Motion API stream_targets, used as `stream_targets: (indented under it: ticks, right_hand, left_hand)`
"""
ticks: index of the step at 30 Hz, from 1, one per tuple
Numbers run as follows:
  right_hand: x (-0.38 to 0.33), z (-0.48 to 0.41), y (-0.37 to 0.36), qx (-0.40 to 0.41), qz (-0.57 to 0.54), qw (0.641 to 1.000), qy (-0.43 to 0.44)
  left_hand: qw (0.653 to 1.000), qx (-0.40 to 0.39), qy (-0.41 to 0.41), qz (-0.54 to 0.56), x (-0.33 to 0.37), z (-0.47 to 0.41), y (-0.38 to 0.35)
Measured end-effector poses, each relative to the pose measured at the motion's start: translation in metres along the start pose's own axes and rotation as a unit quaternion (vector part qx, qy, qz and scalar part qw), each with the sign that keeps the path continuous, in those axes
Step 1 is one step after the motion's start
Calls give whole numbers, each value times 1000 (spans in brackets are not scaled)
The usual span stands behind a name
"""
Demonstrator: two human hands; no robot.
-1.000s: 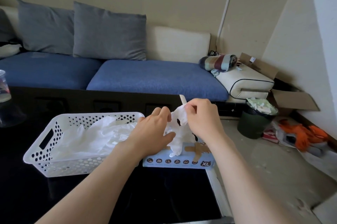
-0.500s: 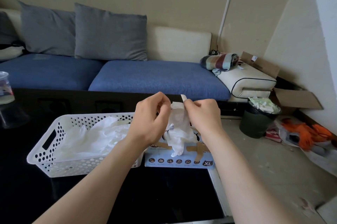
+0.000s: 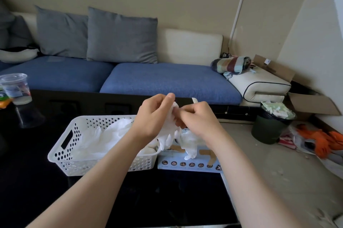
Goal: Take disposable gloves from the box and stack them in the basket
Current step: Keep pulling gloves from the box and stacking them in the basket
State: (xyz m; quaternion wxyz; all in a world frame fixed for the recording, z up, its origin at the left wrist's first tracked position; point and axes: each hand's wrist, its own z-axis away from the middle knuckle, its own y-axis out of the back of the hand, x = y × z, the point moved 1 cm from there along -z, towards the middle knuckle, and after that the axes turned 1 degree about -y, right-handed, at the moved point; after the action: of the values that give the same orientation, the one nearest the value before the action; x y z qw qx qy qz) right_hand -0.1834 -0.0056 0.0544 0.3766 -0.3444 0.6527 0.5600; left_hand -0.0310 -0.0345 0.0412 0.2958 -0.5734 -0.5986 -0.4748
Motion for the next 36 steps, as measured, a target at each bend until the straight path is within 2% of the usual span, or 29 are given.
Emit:
stream_targets:
  ticks: [5, 8, 13, 18, 23, 27, 30, 36]
  right_hand:
    - [-3, 1, -6, 61, 29, 997, 21]
    - [-5, 1, -6, 72, 4, 996, 48]
    - [-6, 1, -6, 15, -77, 997, 24]
    - [-8, 6, -4, -68, -71, 995, 13]
    - [-4, 7, -2, -157, -133, 978, -26]
    - [0, 5, -8, -162, -106, 979, -59]
    - [1, -1, -15, -150, -91, 982, -62]
    - [-1, -10, -34, -158, -164, 969, -91]
  left_hand:
    - [998, 33, 1, -49, -6, -2, 8]
    - [1000, 11, 6, -12, -4, -1, 14]
    - [1000, 14, -8, 18, 0, 0, 21]
    - [997, 52, -12, -58, -3, -1, 29]
    - [993, 60, 29, -95, -8, -3, 41]
    - [983, 101, 75, -136, -21, -4, 59]
    - [978, 101, 99, -154, -28, -3, 73]
    - [962, 133, 103, -215, -33, 2, 94]
